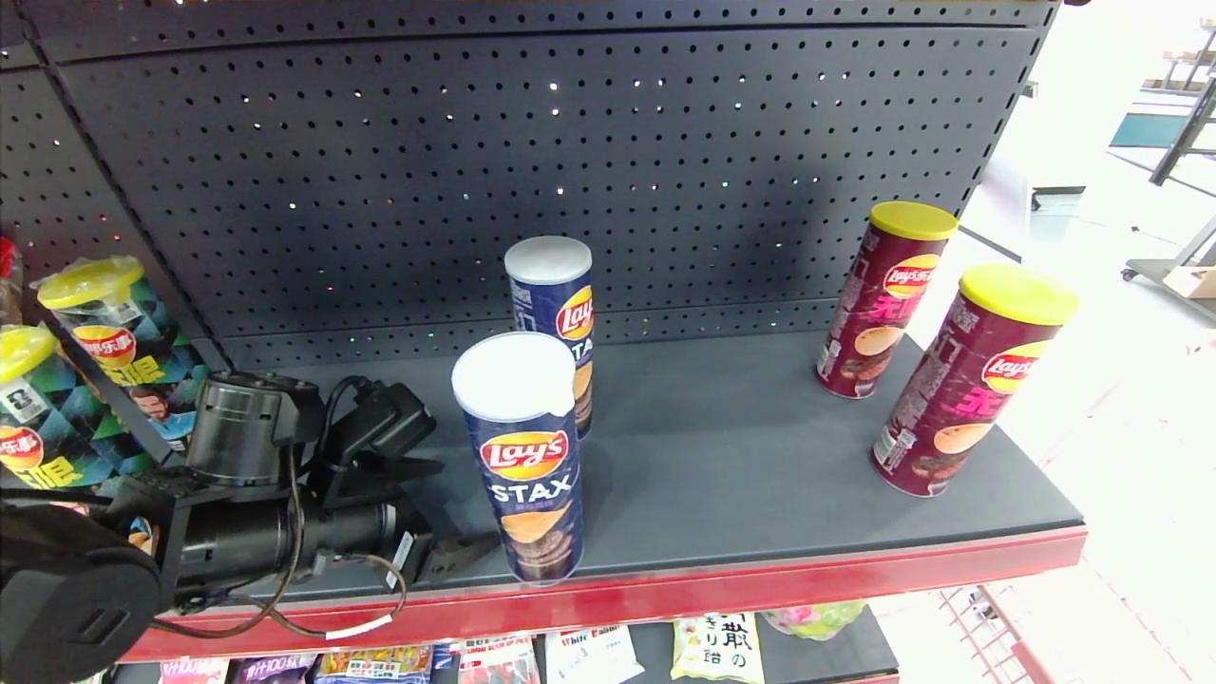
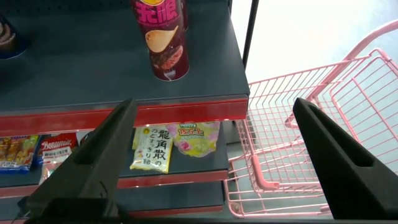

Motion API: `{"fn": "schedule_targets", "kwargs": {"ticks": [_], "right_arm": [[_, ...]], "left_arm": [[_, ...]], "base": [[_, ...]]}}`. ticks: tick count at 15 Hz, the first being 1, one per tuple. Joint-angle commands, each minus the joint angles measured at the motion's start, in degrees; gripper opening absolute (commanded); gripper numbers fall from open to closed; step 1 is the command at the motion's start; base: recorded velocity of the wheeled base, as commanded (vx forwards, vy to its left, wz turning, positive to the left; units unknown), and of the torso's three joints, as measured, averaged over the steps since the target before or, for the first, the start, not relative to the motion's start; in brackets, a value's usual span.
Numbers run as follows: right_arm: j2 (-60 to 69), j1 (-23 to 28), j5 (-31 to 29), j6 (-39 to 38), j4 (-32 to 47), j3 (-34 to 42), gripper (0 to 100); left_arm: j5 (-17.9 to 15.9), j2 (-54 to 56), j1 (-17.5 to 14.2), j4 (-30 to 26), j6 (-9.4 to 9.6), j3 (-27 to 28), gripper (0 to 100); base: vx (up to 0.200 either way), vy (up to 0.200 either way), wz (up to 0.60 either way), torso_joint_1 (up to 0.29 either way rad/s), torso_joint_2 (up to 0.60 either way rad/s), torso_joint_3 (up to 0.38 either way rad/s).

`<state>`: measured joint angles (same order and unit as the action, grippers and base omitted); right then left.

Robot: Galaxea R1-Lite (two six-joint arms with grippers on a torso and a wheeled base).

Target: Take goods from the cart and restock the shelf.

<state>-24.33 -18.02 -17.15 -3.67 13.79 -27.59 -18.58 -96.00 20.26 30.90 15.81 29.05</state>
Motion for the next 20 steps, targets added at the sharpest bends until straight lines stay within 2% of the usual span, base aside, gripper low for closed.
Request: {"fn": "schedule_targets", "kwargs": {"ticks": [1,4,6,8,10,11,12,13,14,15,16,17,19,20], "right_arm": [[-0.19,-0.09,0.01,-0.02,0.01,-0.01,100],[-0.19,0.00,0.01,-0.02,0.01,0.17,100],[1.22,-0.44,1.95,0.33,0.10,1.57,100],[4.91,-0.62,6.43,2.88,0.19,3.94,100],[6.23,-0.26,6.17,3.41,0.27,5.09,100],[5.96,1.67,5.46,3.41,2.12,4.21,100],[5.35,6.86,4.58,3.32,6.69,1.48,100],[5.52,10.81,4.67,3.32,9.50,0.78,100],[6.49,14.06,5.20,3.32,10.91,1.31,100],[8.95,14.59,6.61,3.58,11.00,2.63,100],[11.50,14.41,7.75,4.02,11.00,4.30,100],[13.61,14.77,7.92,4.72,11.09,6.23,100],[17.83,15.91,7.31,5.16,11.09,9.57,100],[19.32,16.88,7.31,6.39,11.26,10.80,100]], "left_arm": [[0.12,0.64,-0.05,-0.05,0.01,-0.57,100],[0.12,2.13,-0.40,-0.05,-0.08,-2.24,100],[0.30,7.32,-2.24,-0.05,-0.25,-4.53,100],[0.39,16.90,-5.06,-0.67,-0.78,-8.48,100],[0.65,25.78,-7.96,-1.90,-2.54,-11.82,100],[1.00,34.21,-10.59,-5.50,-4.47,-14.20,100],[1.00,46.61,-13.76,-15.43,-5.88,-14.81,100],[1.35,54.60,-15.25,-24.66,-5.97,-13.49,100],[2.14,63.75,-17.01,-36.97,-6.85,-10.33,100],[2.93,72.89,-18.06,-50.59,-9.04,-7.08,100],[4.25,80.44,-18.59,-61.93,-10.36,-4.79,100],[6.98,86.95,-18.94,-69.75,-11.07,-3.91,100],[12.95,95.39,-20.17,-76.61,-12.03,-4.18,100],[15.15,96.00,-20.70,-79.16,-14.05,-4.00,100]], "base": [[0.000,0.000,0.00,0.000,0.00,0.000],[0.000,0.000,0.00,0.000,0.00,0.000],[0.000,0.000,0.00,0.000,0.00,0.000],[0.000,0.000,0.00,0.000,0.00,0.000],[0.000,0.000,0.00,0.000,0.00,0.000],[0.000,0.000,0.00,0.000,0.00,0.000],[0.000,0.000,0.00,0.000,0.00,0.000],[0.000,0.000,0.00,0.000,0.00,0.000],[0.000,0.000,0.00,0.000,0.00,0.000],[0.000,0.000,0.00,0.000,0.00,0.000],[0.000,0.000,0.00,0.000,0.00,0.000],[0.000,0.000,0.00,0.000,0.00,0.000],[0.000,0.000,0.00,0.000,0.00,0.000],[0.000,0.000,0.00,0.000,0.00,0.000]]}}
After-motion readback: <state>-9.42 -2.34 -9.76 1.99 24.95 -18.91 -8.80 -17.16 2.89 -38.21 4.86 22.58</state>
